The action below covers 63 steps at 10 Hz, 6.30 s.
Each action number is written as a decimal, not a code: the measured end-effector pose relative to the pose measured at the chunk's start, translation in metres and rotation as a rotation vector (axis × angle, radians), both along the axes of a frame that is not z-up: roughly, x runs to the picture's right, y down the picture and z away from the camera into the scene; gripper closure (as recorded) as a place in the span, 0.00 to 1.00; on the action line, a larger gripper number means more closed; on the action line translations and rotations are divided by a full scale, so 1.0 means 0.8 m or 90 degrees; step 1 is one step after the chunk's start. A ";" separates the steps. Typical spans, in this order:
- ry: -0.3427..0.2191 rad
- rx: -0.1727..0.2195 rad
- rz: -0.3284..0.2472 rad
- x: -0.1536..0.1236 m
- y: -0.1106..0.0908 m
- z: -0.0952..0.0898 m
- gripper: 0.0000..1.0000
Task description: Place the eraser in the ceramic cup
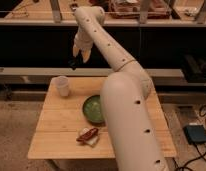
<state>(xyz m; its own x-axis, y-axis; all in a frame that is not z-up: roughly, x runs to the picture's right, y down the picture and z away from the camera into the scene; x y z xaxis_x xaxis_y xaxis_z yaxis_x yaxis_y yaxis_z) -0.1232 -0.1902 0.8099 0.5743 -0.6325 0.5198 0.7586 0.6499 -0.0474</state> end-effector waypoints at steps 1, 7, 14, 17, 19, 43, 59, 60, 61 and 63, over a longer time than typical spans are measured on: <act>0.005 -0.009 0.012 -0.008 0.007 -0.001 1.00; -0.010 -0.039 0.056 -0.034 0.052 -0.019 1.00; -0.025 -0.040 0.006 -0.100 0.101 -0.004 1.00; -0.037 -0.104 0.020 -0.122 0.128 0.013 1.00; -0.039 -0.126 0.028 -0.129 0.130 0.024 1.00; -0.062 -0.118 0.077 -0.135 0.129 0.084 0.85; -0.135 -0.175 0.080 -0.112 0.097 0.037 0.20; -0.146 -0.175 0.076 -0.098 0.093 0.032 0.20; -0.150 -0.176 0.074 -0.097 0.093 0.030 0.20; -0.151 -0.177 0.072 -0.101 0.094 0.030 0.20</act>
<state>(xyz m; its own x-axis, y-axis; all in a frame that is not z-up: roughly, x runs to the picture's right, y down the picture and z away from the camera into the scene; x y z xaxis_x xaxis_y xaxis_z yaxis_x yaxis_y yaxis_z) -0.2038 -0.1150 0.8336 0.4753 -0.3884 0.7895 0.6937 0.7174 -0.0647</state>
